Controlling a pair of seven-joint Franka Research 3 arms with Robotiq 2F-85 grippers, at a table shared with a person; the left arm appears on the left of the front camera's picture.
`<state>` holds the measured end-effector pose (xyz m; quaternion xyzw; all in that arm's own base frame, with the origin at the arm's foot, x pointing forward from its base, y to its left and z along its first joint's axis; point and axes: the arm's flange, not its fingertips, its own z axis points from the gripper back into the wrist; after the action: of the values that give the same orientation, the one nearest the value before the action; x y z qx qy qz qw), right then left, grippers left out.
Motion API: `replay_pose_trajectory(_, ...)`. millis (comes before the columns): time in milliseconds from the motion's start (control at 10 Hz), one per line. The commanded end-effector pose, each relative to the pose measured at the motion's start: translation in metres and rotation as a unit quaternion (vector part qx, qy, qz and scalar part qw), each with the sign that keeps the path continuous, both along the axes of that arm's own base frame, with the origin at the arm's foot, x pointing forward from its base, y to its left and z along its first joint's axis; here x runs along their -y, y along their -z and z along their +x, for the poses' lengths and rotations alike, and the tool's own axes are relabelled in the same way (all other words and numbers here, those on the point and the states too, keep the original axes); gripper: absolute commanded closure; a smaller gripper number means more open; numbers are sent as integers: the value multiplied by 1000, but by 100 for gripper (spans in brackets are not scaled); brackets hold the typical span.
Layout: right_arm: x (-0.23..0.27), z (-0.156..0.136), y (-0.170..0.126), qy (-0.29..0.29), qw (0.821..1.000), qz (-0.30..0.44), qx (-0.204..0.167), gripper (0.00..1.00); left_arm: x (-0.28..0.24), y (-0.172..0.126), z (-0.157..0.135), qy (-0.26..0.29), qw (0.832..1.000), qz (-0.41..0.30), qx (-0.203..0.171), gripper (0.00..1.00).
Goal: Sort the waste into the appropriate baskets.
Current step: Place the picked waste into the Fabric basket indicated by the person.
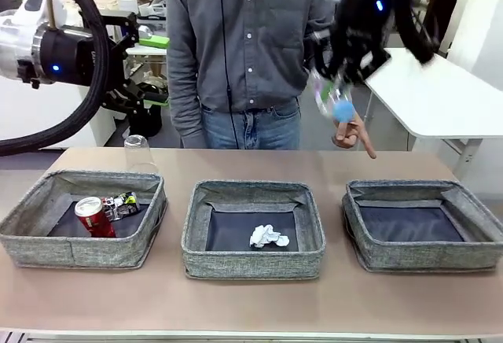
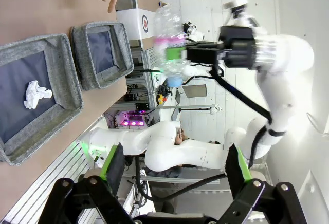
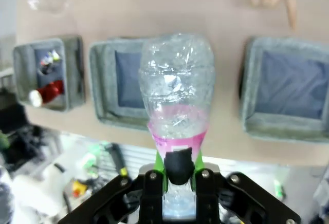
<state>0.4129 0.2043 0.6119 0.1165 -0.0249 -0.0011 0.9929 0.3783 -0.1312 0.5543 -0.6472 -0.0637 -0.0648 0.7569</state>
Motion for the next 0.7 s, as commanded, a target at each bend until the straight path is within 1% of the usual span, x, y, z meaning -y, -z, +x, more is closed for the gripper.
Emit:
replay_pose_trajectory(0,45,-30,56,26,998,61,15,79,2,-3,-1,-3,1000,-9,-5,0)
replay_pose_trajectory(100,62,-31,66,52,996,62,23,79,2,-3,-1,-3,1000,-9,-5,0)
replay_pose_trajectory(200,74,-33,71,85,994,71,8,79,2,-3,-1,-3,1000,-9,-5,0)
replay_pose_trajectory(300,79,-33,74,133,989,57,2,79,2,-3,-1,-3,1000,-9,-5,0)
replay_pose_trajectory(400,51,-31,56,241,968,-44,-59,79,2,-3,-1,-3,1000,-9,-5,0)
replay_pose_trajectory(500,85,-31,81,95,994,51,-6,79,2,-3,-1,-3,1000,-9,-5,0)
replay_pose_trajectory(600,85,-31,81,95,994,51,-6,79,2,-3,-1,-3,1000,-9,-5,0)
